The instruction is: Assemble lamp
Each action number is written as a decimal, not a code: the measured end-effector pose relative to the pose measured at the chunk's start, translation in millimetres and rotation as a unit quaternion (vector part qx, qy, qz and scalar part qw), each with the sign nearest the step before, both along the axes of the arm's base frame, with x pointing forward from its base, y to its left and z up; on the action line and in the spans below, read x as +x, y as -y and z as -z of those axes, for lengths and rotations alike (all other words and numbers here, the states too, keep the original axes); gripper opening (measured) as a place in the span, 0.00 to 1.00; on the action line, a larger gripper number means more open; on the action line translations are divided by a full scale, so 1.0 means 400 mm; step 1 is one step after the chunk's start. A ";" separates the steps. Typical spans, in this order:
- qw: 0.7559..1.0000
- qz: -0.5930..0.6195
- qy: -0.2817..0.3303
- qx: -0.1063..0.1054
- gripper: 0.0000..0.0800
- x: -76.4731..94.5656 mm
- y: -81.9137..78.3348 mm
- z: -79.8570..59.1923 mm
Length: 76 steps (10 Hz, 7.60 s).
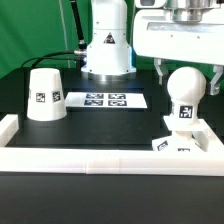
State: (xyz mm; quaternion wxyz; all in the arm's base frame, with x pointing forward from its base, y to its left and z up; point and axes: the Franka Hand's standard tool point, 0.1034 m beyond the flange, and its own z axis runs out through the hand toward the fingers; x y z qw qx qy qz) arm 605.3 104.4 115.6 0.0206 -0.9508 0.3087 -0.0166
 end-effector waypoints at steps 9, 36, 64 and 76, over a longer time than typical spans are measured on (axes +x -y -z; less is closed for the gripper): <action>0.913 -0.407 0.011 -0.022 0.87 0.004 0.005 -0.002; 0.951 -0.308 0.006 -0.020 0.87 -0.304 0.331 -0.092; 0.956 -0.288 -0.045 -0.013 0.41 -0.495 0.561 0.090; 0.959 -0.281 -0.043 0.015 0.06 -0.466 0.470 -0.020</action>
Offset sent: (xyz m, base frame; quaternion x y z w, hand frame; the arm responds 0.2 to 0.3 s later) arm 0.0027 0.0054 -0.0001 -0.0065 -0.0105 -0.1910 0.9815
